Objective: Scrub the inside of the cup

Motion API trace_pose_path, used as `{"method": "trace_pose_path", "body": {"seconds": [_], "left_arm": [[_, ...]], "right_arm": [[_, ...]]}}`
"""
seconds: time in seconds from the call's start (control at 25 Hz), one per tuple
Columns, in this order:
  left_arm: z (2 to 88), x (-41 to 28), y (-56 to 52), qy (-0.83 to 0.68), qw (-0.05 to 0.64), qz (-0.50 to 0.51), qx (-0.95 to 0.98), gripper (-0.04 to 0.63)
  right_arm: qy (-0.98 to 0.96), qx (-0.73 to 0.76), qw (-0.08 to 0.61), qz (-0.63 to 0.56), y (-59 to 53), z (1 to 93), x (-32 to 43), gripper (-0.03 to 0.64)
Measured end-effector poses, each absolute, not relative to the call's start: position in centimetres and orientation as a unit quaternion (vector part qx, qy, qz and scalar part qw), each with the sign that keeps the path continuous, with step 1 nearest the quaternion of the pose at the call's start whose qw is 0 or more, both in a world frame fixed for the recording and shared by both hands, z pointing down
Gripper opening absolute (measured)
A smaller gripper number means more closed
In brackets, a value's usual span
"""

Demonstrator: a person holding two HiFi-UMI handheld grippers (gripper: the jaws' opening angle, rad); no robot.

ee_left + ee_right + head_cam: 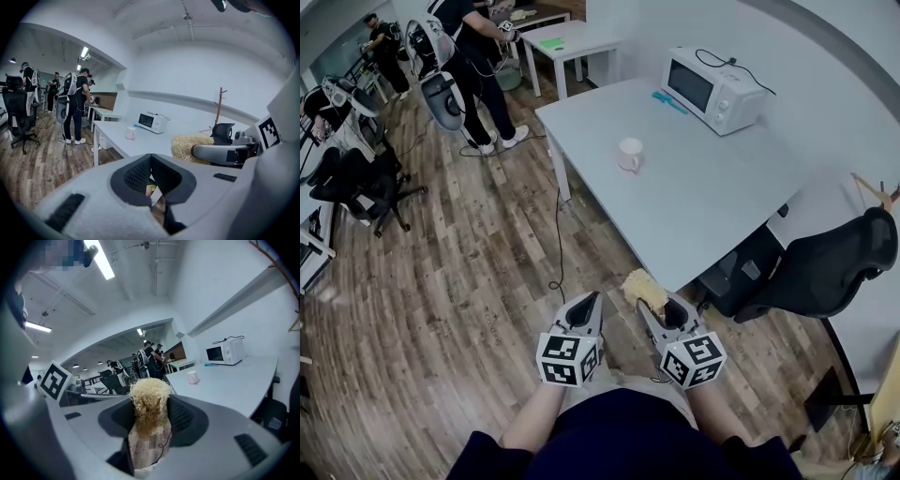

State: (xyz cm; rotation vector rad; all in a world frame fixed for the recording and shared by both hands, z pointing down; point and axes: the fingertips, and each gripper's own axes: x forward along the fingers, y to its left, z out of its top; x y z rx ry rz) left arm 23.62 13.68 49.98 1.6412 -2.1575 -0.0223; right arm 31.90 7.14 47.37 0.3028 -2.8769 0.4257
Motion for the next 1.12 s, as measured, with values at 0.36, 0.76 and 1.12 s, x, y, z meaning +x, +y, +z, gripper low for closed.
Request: {"method": "trace_pose_path", "body": {"seconds": [0.36,0.76,1.12], "left_arm": [[50.0,18.3,9.5,-0.763,0.205,0.001,0.613,0.017],[49.2,8.0,7.1,-0.753,0.207,0.003,0.625,0.017],[49.3,-0.1,4.2,-0.722,0.213,0.017,0.658,0.017]], "right_arm": [[-0.975,0.127,0.108,0.145,3.7,47.6,27.0,0.183],[-0.975,0.142,0.103,0.139,1.9,46.1,16.8,0.183],[-0.967,0.189,0.095,0.143,-0.8,46.1,8.6,0.183]]}}
